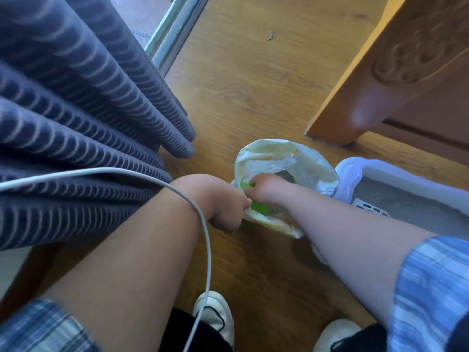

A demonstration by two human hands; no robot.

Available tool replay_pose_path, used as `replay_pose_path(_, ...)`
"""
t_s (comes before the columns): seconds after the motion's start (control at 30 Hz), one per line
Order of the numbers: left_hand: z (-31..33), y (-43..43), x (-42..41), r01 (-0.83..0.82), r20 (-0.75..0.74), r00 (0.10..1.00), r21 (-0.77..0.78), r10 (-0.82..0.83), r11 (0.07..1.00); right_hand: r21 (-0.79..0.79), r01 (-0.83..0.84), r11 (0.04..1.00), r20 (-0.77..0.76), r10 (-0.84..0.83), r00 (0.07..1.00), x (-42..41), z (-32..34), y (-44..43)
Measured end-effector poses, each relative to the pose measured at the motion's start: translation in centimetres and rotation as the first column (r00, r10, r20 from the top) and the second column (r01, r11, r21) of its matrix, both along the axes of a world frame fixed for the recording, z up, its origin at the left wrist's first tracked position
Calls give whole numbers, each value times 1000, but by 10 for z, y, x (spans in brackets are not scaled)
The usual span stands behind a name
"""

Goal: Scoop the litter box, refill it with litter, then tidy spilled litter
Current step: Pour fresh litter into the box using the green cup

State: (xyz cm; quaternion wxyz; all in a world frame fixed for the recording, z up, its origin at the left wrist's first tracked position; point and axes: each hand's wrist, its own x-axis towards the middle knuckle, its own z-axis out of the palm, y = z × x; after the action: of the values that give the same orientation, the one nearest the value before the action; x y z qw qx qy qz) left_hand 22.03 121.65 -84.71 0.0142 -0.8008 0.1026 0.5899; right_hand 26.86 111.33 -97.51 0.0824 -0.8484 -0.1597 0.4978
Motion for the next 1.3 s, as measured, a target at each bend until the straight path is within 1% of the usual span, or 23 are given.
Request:
replay_pose_path(0.07, 4, 3, 4, -18, 38, 999, 16, 18, 1000, -24, 21, 999, -1, -21, 1000, 4, 11, -5)
replay_pose_path(0.13, 8, 7, 10, -53, 99, 994, 17, 51, 998, -56, 2, 998, 44, 1, 999, 9, 32, -9)
replay_pose_path(0.17, 9, 10, 13, -74, 131, 989, 6, 72, 997, -66, 23, 998, 66, -19, 998, 11, 46, -11)
replay_pose_path(0.23, 11, 14, 17, -106, 170, 980, -17, 107, 994, -69, 76, 995, 140, -66, 988, 13, 78, -20)
replay_pose_path(0.3, 11, 15, 18, -149, 169, 974, -25, 151, 988, -76, 142, 987, 211, -124, 970, 13, 103, -40)
replay_pose_path(0.37, 13, 13, 17, -203, 193, 960, -26, 204, 979, -86, 167, 982, 281, -137, 950, 8, 124, -63)
replay_pose_path(0.4, 13, 12, 16, -241, 212, 947, -36, 243, 970, -82, 181, 980, 291, -151, 945, 5, 132, -75)
replay_pose_path(0.43, 13, 12, 14, -285, 226, 930, -51, 289, 957, -54, 208, 977, 298, -183, 937, 3, 139, -84)
replay_pose_path(0.47, 11, 12, 13, -325, 239, 912, -75, 334, 943, 8, 252, 968, 290, -244, 926, 2, 142, -92)
replay_pose_path(0.53, 5, 10, 9, -394, 281, 865, -130, 415, 910, 143, 338, 930, 230, -363, 903, 2, 141, -102)
replay_pose_path(0.6, 2, 7, 8, -446, 305, 829, -148, 470, 883, 229, 380, 896, 173, -422, 890, 2, 140, -102)
replay_pose_path(0.73, 0, 0, 13, -507, 330, 787, -136, 522, 851, 351, 483, 802, 104, -547, 831, -2, 145, -102)
replay_pose_path(0.8, 0, -2, 15, -521, 337, 779, -122, 529, 845, 425, 480, 768, 126, -575, 809, -1, 152, -107)
replay_pose_path(0.83, 0, -2, 16, -525, 339, 781, -98, 524, 846, 456, 480, 749, 111, -583, 805, 1, 156, -110)
replay_pose_path(0.9, -1, -3, 19, -530, 363, 778, -57, 513, 846, 504, 514, 694, 32, -611, 791, 6, 164, -118)
replay_pose_path(0.93, -1, -6, 21, -525, 392, 772, -51, 500, 850, 507, 515, 691, 20, -606, 795, 11, 168, -125)
replay_pose_path(0.97, -2, -8, 24, -508, 437, 761, -57, 479, 859, 497, 502, 708, 30, -591, 806, 15, 174, -134)
replay_pose_path(1.03, -1, -18, 29, -453, 520, 731, -116, 442, 884, 479, 474, 739, 48, -561, 826, 24, 187, -158)
replay_pose_path(1.1, 2, -33, 31, -381, 559, 701, -230, 442, 896, 466, 471, 749, 71, -562, 824, 31, 198, -186)
replay_pose_path(1.17, 10, -55, 33, -299, 556, 692, -359, 460, 884, 426, 480, 767, 130, -577, 806, 33, 202, -214)
replay_pose_path(1.23, 14, -76, 32, -223, 540, 697, -462, 472, 858, 331, 471, 818, 204, -550, 810, 26, 198, -237)
replay_pose_path(1.3, 13, -93, 31, -181, 529, 715, -493, 458, 851, 156, 434, 887, 249, -461, 852, 15, 195, -259)
